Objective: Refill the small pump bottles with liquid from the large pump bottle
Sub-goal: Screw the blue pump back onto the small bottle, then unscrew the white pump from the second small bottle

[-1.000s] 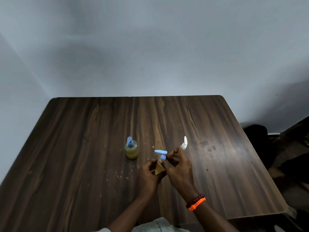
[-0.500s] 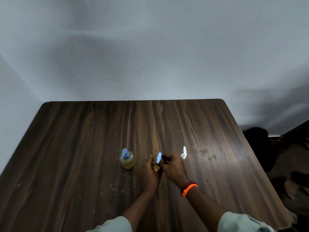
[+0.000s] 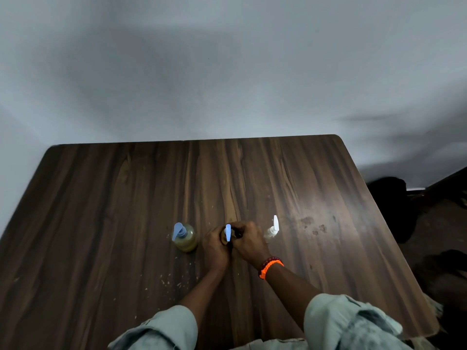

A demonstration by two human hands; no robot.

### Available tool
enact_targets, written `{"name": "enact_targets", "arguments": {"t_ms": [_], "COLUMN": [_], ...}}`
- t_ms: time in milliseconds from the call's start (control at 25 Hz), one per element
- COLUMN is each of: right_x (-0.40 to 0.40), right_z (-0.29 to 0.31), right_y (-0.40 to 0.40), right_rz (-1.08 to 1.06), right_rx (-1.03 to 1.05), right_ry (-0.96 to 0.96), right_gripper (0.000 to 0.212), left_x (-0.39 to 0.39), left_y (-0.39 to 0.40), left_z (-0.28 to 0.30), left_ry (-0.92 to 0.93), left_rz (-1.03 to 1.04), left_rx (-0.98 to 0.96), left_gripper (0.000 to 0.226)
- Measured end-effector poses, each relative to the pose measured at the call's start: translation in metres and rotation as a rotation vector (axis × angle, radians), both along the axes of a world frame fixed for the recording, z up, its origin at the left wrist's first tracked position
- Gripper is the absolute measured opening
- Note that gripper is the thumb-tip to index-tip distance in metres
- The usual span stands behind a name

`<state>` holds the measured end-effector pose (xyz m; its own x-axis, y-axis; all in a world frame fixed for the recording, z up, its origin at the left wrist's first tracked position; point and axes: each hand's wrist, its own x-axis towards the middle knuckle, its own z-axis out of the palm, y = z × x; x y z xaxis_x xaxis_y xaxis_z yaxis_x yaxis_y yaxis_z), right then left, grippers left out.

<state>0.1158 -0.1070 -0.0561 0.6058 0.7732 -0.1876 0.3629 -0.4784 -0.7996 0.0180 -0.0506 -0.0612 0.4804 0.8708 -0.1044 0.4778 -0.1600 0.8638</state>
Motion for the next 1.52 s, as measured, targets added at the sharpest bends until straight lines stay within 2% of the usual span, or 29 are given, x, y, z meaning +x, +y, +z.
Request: {"name": "enact_targets", "arguments": {"t_ms": [120, 240, 360, 400, 520, 680, 760, 960, 1080, 1160, 1320, 1520], "right_x": [0.0, -0.004, -0.008, -0.006, 0.01, 0.035, 0.041, 0.051, 0.05, 0.042, 0.019, -0.007], "right_z": [-0.002, -0.007, -0.022, -0.025, -0.029, -0.025, -0.028, -0.041, -0.032, -0.021, 0.012, 0.047], "right_y": [-0.001, -0.019, -0.059, -0.073, -0.101, -0.091, -0.082, -0.074, -0.084, -0.095, -0.124, -0.149], "right_rz": [-0.021, -0.109, -0.239, -0.289, -0.49, -0.547, -0.536, -0.393, -0.335, -0.305, -0.163, 0.0], "right_rx": [0.009, -0.004, -0.131, -0.175, -0.19, -0.05, 0.015, 0.096, 0.101, 0.087, 0.146, 0.225], "right_ry": [0.047, 0.095, 0.094, 0.09, 0.063, 0.052, 0.092, 0.019, 0.072, 0.172, 0.448, 0.845], "right_gripper": [0.025, 0.038, 0.014, 0.014, 0.029, 0.059, 0.064, 0.02, 0.024, 0.03, 0.023, 0.026], "left_x": [0.0, -0.001, -0.009, -0.014, -0.032, -0.025, -0.007, 0.038, 0.044, 0.04, 0.016, -0.014], "left_y": [0.002, 0.002, -0.004, -0.01, -0.043, -0.067, -0.065, -0.053, -0.049, -0.05, -0.057, -0.064], "left_z": [-0.005, -0.01, -0.02, -0.023, -0.03, -0.027, -0.015, 0.017, 0.024, 0.031, 0.05, 0.073], "left_ry": [-0.008, -0.024, 0.018, 0.04, 0.095, 0.078, 0.05, -0.029, -0.061, -0.087, -0.185, -0.292], "left_rz": [-0.015, -0.003, 0.087, 0.132, 0.212, 0.065, -0.034, -0.126, -0.138, -0.16, -0.32, -0.415], "left_rx": [0.0, -0.018, -0.073, -0.105, -0.218, -0.319, -0.317, -0.217, -0.219, -0.268, -0.412, -0.659], "left_gripper": [0.02, 0.019, 0.032, 0.036, 0.03, 0.016, 0.012, 0.02, 0.034, 0.038, 0.028, 0.019]}}
